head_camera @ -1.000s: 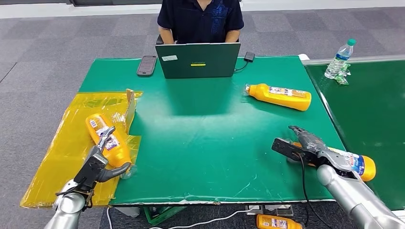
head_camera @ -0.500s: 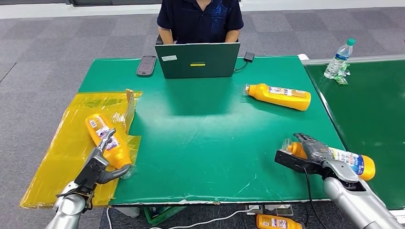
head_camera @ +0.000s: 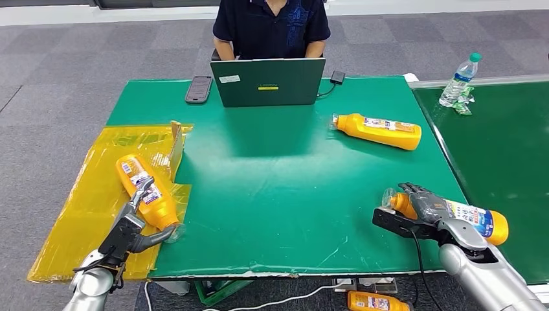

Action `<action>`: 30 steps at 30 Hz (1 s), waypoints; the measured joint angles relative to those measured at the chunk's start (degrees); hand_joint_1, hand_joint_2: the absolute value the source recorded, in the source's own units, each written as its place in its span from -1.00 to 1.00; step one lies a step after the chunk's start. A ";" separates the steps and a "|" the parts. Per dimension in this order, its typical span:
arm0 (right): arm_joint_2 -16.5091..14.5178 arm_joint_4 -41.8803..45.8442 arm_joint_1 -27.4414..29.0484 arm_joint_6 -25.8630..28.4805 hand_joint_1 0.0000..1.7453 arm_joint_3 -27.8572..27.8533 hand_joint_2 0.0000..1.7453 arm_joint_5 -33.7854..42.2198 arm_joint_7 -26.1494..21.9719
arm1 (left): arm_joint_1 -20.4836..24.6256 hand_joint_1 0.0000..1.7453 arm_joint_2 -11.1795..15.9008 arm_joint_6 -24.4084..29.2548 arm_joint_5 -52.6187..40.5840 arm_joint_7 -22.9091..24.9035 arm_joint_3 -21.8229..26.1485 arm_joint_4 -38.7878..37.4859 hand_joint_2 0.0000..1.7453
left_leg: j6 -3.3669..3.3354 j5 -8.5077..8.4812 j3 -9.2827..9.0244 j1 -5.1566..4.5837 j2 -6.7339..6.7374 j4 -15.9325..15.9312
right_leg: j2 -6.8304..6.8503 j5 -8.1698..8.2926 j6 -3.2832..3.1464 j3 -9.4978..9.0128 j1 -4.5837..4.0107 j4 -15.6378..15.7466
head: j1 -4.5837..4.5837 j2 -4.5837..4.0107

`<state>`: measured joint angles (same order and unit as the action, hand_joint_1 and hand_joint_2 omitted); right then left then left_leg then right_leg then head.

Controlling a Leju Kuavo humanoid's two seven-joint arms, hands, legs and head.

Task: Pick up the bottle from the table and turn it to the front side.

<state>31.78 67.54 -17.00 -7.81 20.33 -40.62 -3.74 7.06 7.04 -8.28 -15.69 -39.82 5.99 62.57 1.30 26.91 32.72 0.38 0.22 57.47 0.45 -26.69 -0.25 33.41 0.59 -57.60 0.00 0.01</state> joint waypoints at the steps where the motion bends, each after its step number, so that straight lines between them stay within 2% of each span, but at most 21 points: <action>1: -0.03 0.00 0.00 -0.03 -1.00 -0.01 1.00 -0.03 -0.02 | 0.00 -1.00 -0.01 0.00 -0.01 0.03 0.00 0.01 1.00 | 0.00 0.00 0.00 0.00 0.00 0.00 | 0.00 0.00 0.00 0.00 0.00 0.00 | 0.00 0.01; 11: -0.44 -0.09 -0.02 -0.50 -0.99 -0.45 1.00 -0.17 -0.11 | 0.00 -1.00 -0.32 0.00 -0.05 0.19 0.00 0.01 1.00 | 0.00 0.00 -0.03 0.00 0.00 0.00 | 0.00 0.00 0.00 -0.02 0.00 0.00 | 0.00 -0.01; 15: -0.56 -0.20 -0.02 -0.54 1.00 -0.62 1.00 -0.13 -0.44 | 0.00 -1.00 -0.44 0.01 -0.07 0.19 0.00 0.01 1.00 | 0.00 0.00 -0.04 0.02 0.03 0.00 | -0.01 0.00 0.00 -0.03 0.00 0.00 | 0.00 -0.01; 30: -2.73 -2.44 -0.59 0.32 1.00 -0.72 1.00 -0.30 -2.19 | -1.08 -1.00 -1.20 0.02 -0.07 0.54 0.90 1.52 1.00 | -0.02 0.01 -0.05 0.02 0.07 0.00 | -0.03 0.00 0.00 -0.08 -0.01 0.00 | 0.00 -0.01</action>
<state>29.05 65.10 -17.58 -7.50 19.61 -40.92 -5.93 5.98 5.85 -8.27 -15.76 -39.28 6.89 64.09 1.28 26.92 32.67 0.40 0.29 57.47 0.43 -26.68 -0.25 33.33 0.58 -57.60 0.00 0.00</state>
